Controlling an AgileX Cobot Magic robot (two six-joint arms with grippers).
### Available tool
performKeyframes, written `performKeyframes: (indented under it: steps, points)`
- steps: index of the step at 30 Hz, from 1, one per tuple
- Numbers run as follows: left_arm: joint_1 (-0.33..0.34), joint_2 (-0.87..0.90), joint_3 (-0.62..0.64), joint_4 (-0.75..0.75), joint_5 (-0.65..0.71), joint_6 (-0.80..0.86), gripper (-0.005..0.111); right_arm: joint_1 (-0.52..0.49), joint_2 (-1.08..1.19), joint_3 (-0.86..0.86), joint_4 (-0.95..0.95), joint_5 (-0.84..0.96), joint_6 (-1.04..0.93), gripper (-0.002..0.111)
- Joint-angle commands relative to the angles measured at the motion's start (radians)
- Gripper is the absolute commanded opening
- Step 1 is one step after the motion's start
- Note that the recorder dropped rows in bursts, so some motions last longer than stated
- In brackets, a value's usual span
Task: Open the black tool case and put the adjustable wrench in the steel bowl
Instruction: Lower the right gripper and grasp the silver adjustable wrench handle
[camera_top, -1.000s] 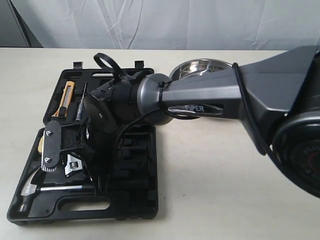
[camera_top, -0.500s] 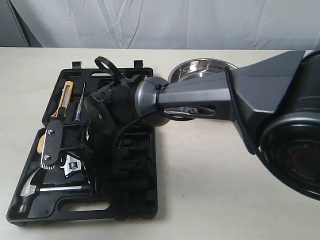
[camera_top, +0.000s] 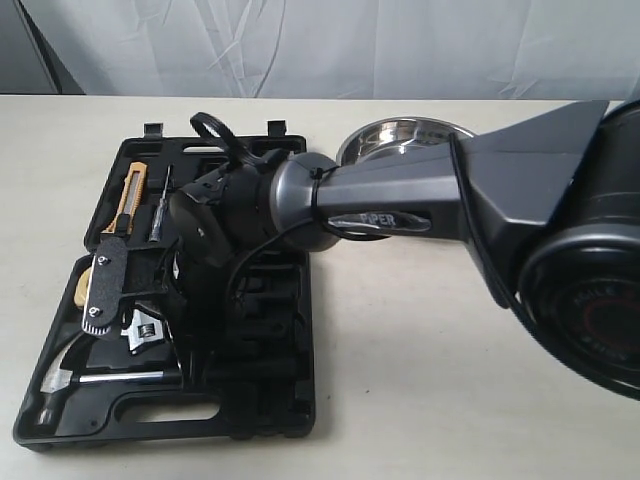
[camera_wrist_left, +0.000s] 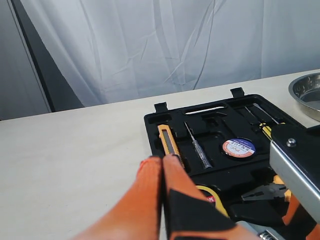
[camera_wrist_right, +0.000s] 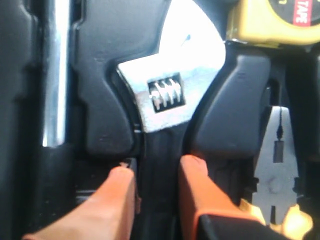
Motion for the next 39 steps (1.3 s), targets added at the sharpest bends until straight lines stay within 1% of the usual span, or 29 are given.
performKeyframes:
  steps: [1, 13, 32, 39]
  points:
    - [-0.001, 0.004, -0.002, -0.002, -0.005, -0.001, 0.0, -0.001, -0.028, 0.017, -0.015, 0.057, -0.021, 0.0]
    - [-0.001, 0.004, -0.002, -0.002, -0.005, -0.001, 0.0, -0.001, -0.09, 0.017, 0.093, 0.013, -0.017, 0.0]
    - [-0.001, 0.004, -0.002, -0.002, -0.005, -0.001, 0.0, -0.001, -0.09, 0.017, 0.129, -0.074, 0.001, 0.0]
    - [-0.001, 0.004, -0.002, -0.002, -0.005, -0.001, 0.0, -0.001, -0.099, 0.017, 0.129, -0.076, 0.001, 0.0]
